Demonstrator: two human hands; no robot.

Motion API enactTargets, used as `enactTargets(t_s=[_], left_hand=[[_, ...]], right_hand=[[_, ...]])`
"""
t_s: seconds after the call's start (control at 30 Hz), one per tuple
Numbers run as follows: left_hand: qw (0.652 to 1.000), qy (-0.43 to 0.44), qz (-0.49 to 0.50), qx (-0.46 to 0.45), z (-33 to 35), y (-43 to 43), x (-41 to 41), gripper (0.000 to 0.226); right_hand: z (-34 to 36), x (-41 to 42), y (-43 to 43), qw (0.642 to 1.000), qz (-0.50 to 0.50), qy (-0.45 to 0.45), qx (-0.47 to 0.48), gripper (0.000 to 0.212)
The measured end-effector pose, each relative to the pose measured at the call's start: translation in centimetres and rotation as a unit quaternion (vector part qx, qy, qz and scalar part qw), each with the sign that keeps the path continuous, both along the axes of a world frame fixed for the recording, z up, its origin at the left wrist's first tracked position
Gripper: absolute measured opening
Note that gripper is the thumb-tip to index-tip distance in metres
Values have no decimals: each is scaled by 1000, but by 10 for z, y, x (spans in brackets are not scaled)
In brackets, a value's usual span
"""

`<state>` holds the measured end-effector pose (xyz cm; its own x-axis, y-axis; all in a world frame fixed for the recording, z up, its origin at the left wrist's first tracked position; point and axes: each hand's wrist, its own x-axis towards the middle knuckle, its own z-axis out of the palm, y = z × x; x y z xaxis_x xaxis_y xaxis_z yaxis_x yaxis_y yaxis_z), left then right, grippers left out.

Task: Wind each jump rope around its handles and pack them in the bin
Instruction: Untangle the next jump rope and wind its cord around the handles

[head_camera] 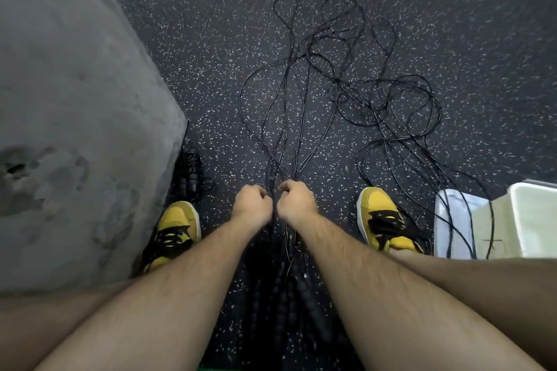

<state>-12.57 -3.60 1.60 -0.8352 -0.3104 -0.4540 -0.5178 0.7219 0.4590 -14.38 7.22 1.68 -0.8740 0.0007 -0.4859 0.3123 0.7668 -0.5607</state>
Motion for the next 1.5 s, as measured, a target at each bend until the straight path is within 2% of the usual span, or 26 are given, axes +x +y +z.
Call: enactTargets(t_s=[0.1,0.17,0.23,0.37,0.5,0.8,1.1,1.23,1.33,1.5], left_hand=[[992,39,-68,-98,-21,7,-16,37],[989,77,-107,-72,-28,8,-27,42],[986,77,-143,-43,-37,7,-36,39],[995,66,-74,10,-58,-3,-49,33],[997,26,-51,43,-69,-8,-55,32],[996,1,-31,80,-73,-11,-43,20],[992,4,43,119,-53,-19,-38,19],[986,14,74,146,-30,-15,-44,18],[980,26,89,175,-16,-4,-48,18],[972,17,95,215,-14,17,-44,19]], right_hand=[[-22,-21,3,996,58,25,57,48],[-36,-39,3,993,85,30,73,52],[-50,-58,0,990,108,27,83,49],[-75,-95,-12,986,106,34,124,31],[-90,-115,-24,984,84,10,156,30],[-96,-119,-29,983,70,-13,167,29],[-73,-110,-15,997,-29,0,75,30],[-50,-105,5,999,-40,25,19,21],[-37,-101,15,999,-38,20,-34,6],[-35,-105,19,989,-63,-25,-135,22]])
